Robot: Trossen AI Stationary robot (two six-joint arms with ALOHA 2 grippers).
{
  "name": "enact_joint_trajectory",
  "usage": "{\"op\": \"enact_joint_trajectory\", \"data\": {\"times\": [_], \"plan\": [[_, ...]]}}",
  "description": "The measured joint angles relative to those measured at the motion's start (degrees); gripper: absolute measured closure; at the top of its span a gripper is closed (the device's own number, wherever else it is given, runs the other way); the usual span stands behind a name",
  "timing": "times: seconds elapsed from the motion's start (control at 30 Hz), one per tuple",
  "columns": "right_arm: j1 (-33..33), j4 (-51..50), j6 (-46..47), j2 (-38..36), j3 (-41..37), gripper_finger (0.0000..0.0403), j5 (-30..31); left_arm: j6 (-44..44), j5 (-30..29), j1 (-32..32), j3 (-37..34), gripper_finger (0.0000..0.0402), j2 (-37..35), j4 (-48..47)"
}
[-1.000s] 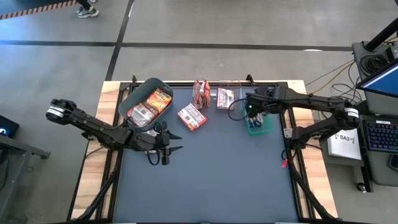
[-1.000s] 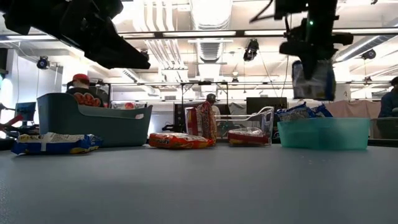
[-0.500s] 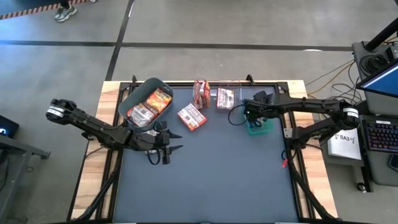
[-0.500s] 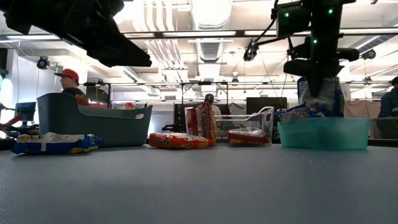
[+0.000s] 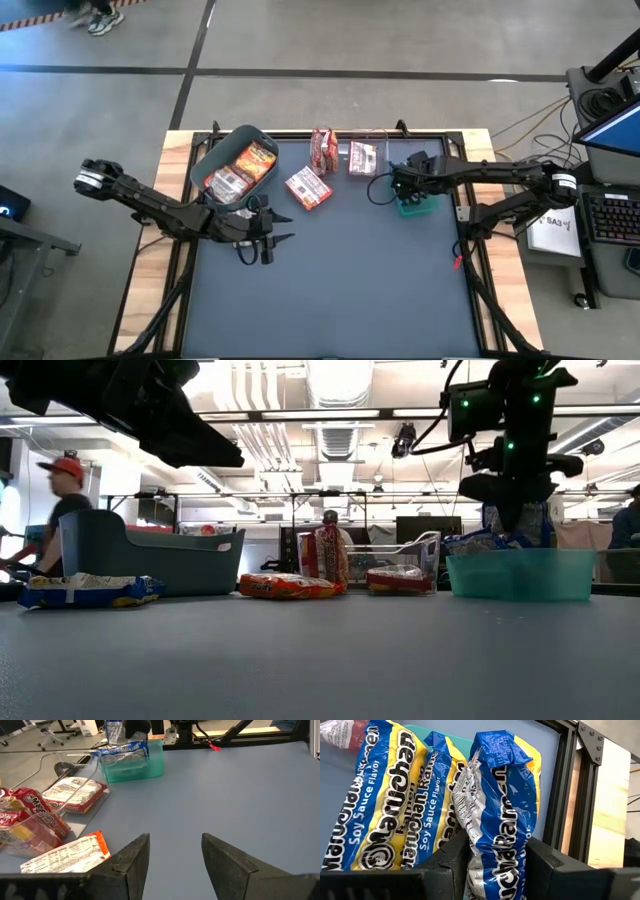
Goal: Sort Maruchan noodles
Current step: Put the blue noodle pack into the green bin
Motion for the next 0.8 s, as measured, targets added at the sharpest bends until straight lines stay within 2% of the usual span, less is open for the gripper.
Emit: {"op": "enact_joint_trajectory", "data": {"times": [0.37,0.6,0.67,0.8], "plan": [[-0.35,0.16,-1.75,0.00,-0.15,0.0269,-0.04,0.00,0.00,0.00,0.02,0.0238,0.00,0.09],[-0.37,0.21,-1.09,0.00,-0.16,0.0291,-0.20,0.00,0.01,0.00,0.02,0.0238,0.00,0.09],[-0.37,0.19,-0.62,0.00,-0.16,0.0279,-0.20,0.00,0.00,0.00,0.02,0.0238,0.00,0.11],[-0.37,0.22,-0.04,0.00,-0.16,0.0226,-0.54,-0.22,0.00,0.00,0.02,0.0238,0.00,0.11]]}}
